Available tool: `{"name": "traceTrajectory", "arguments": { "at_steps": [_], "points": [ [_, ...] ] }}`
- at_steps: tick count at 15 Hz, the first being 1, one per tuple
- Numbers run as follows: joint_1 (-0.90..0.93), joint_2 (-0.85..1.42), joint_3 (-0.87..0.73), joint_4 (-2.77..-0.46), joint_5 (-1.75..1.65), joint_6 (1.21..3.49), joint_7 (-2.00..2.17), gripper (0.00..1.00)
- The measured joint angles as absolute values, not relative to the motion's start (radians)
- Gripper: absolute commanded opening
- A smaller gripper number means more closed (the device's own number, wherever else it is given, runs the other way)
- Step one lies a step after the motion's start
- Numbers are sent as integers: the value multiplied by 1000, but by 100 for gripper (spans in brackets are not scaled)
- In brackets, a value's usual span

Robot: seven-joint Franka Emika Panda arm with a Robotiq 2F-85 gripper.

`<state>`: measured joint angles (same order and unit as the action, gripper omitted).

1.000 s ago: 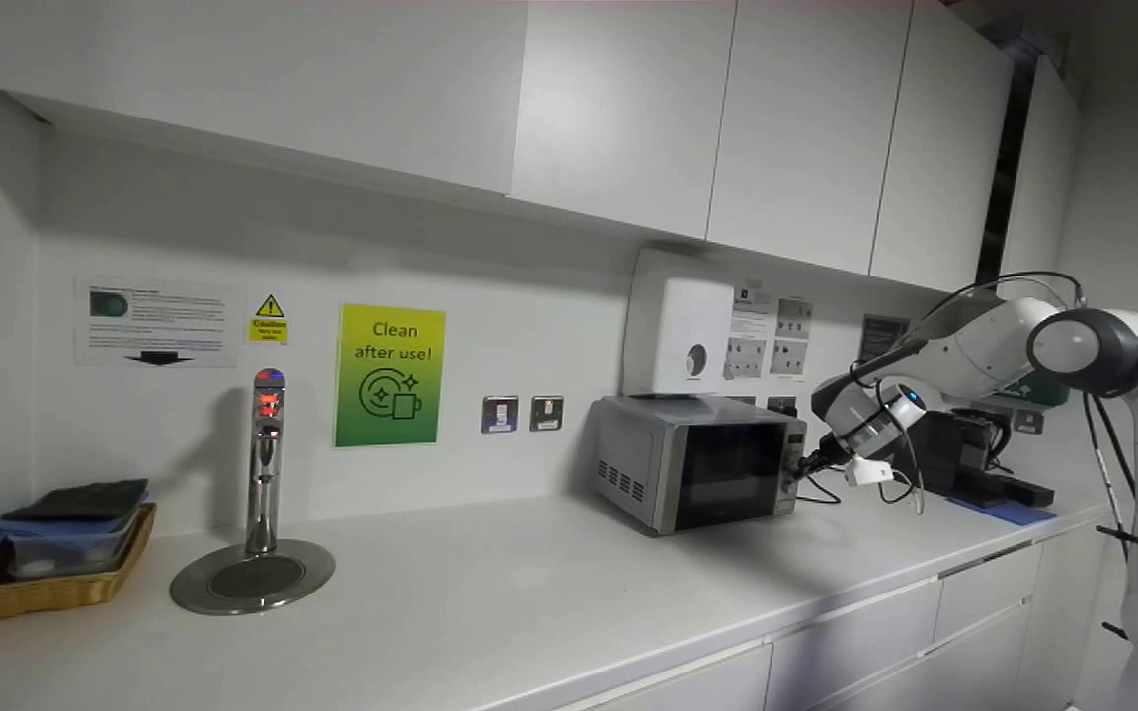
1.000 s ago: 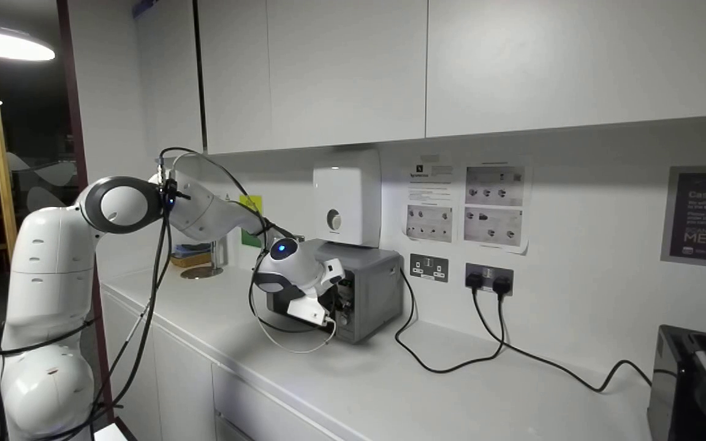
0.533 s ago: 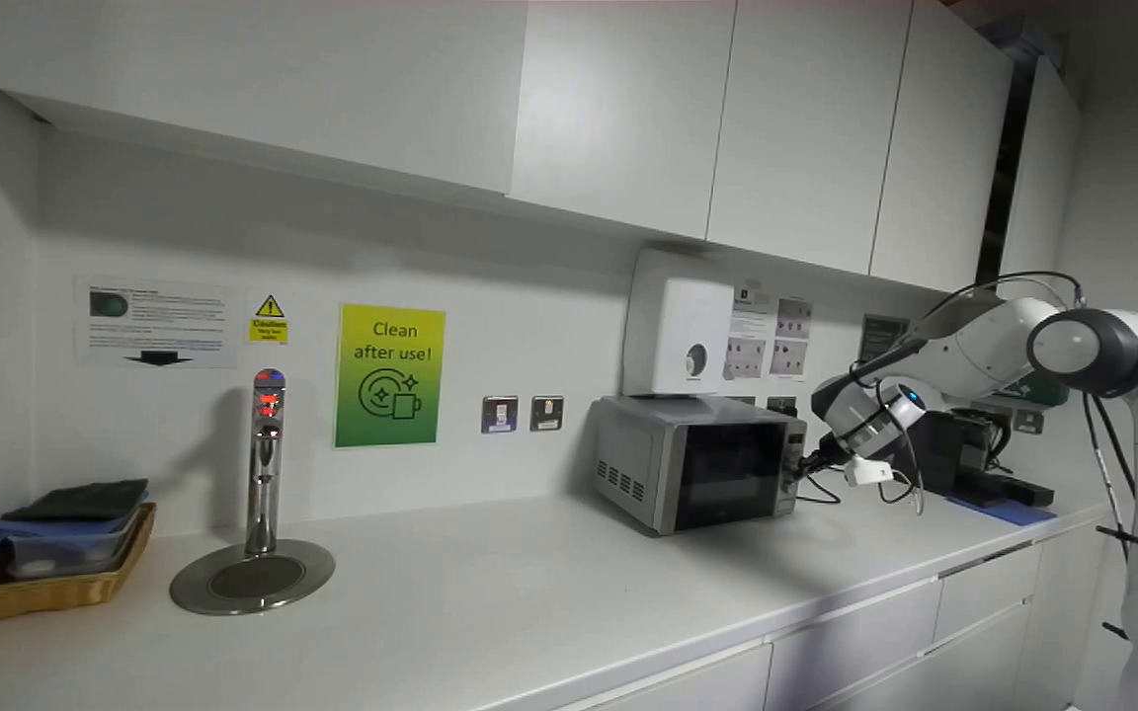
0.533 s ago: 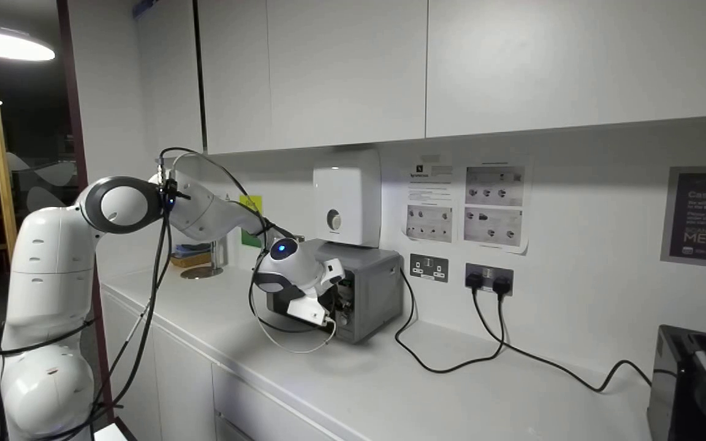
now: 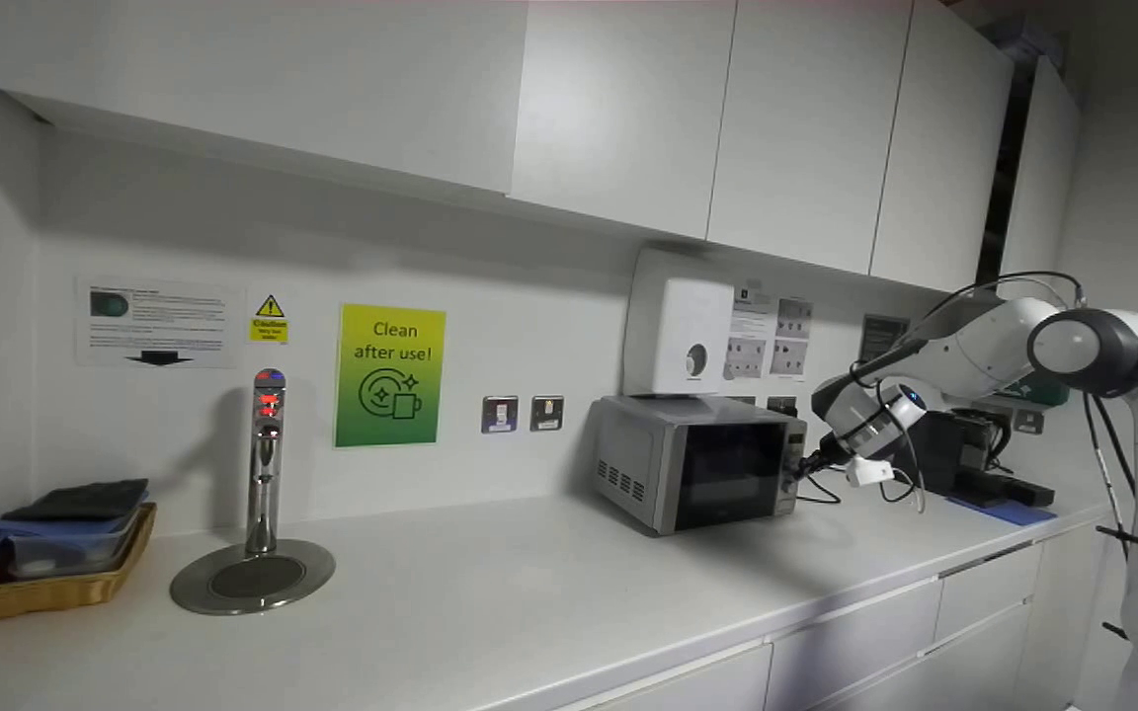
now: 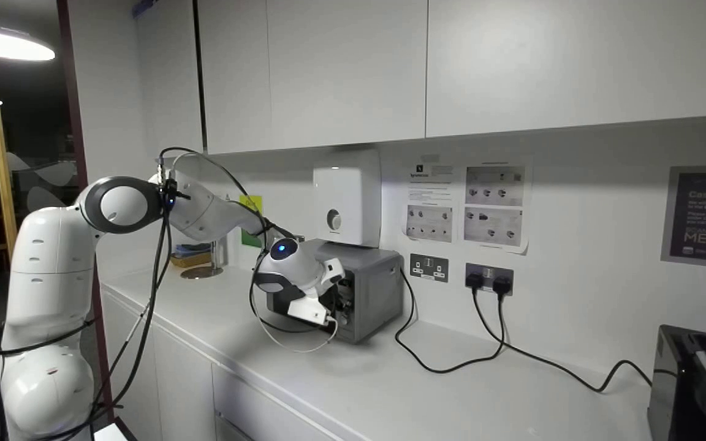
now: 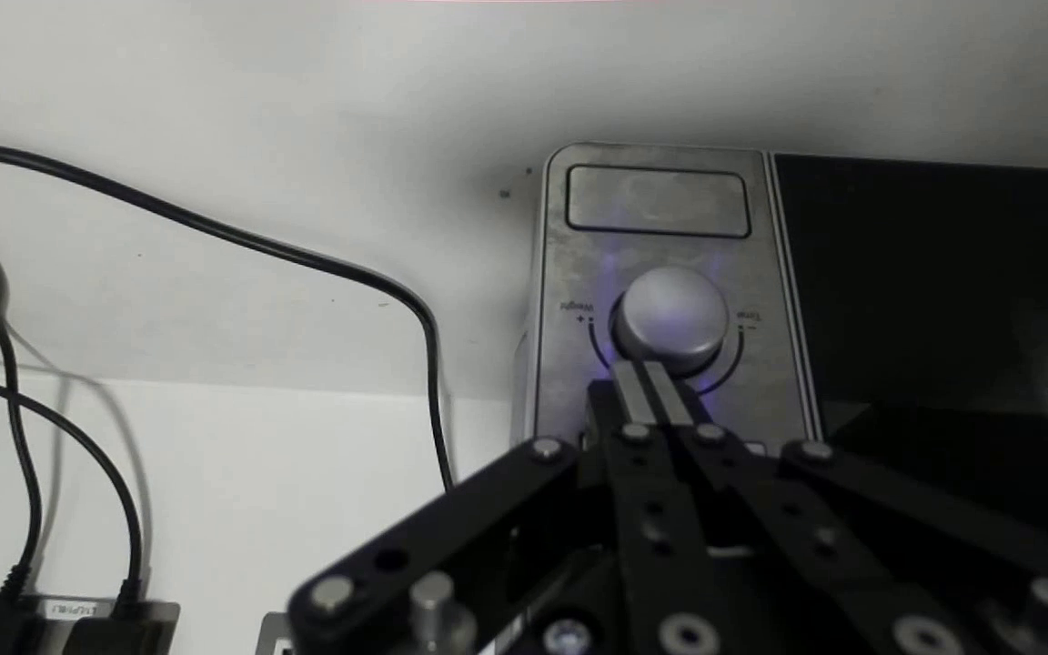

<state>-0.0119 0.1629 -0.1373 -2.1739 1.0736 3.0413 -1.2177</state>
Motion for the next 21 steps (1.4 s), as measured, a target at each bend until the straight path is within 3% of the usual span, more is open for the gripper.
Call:
{"name": "traceTrajectory", "arguments": {
  "at_steps": [21],
  "points": [
    [-17,140,-137,-2189,1128,3041,-1398,0]
  ]
}}
